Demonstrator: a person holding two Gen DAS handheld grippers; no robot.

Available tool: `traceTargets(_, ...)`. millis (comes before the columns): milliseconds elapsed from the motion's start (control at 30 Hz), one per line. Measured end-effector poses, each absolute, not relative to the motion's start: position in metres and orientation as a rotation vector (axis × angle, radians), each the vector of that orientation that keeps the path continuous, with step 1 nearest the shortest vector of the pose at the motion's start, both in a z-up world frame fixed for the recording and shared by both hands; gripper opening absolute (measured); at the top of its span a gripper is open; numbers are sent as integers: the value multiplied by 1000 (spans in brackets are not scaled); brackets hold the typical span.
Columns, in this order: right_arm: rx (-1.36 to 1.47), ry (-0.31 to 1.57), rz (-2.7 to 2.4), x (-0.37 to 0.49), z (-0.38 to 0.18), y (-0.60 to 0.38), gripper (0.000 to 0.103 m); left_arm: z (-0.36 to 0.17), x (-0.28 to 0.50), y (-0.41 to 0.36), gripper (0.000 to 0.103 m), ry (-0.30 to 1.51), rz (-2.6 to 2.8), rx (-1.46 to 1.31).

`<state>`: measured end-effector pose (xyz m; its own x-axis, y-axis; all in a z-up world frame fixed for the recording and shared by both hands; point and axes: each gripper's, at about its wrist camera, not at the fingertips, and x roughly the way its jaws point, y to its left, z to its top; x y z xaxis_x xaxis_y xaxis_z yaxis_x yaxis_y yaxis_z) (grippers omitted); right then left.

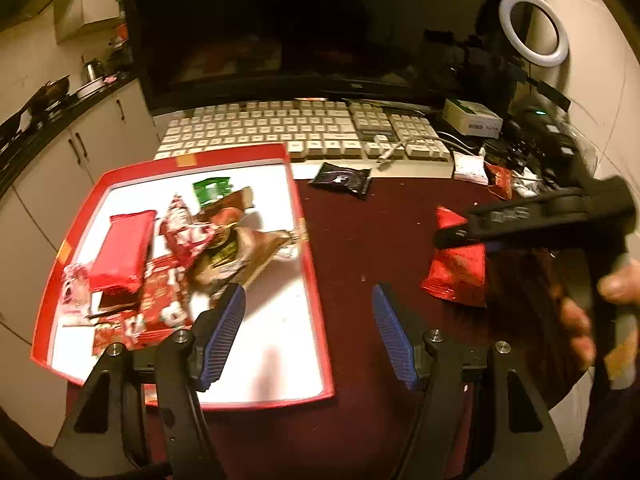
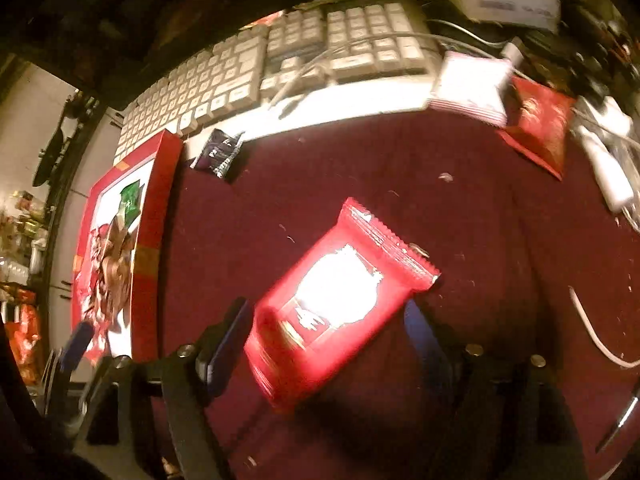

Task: Organize snacks
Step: 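Grasp a red bag with right gripper while left grasps dark purple packet, then carry the red bag and purple packet over the tray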

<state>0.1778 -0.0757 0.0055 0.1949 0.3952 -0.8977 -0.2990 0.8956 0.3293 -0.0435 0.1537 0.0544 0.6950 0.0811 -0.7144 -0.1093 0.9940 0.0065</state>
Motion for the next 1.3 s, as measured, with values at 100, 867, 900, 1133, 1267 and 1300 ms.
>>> traceTargets(100,-29,1243,454,183,5,-40,84,56,-47,165,65,791,130,-54)
traceTargets(867,-124,908,479,253,-21,-110,57,54,128,120,65,937,214,-50)
traceTargets(900,-126,905,483,251,-23,-107,57,49,140,119,65,960,227,-31)
traceTargets(1133,-47,941,510,261,-12,-112,57,23,176,127,65,1076,246,-53)
traceTargets(1267,-34,950,510,260,-11,-114,57,8,185,132,65,1115,241,-93)
traceTargets(1300,-32,952,511,261,-11,-114,57,3,187,133,67,1129,244,-96)
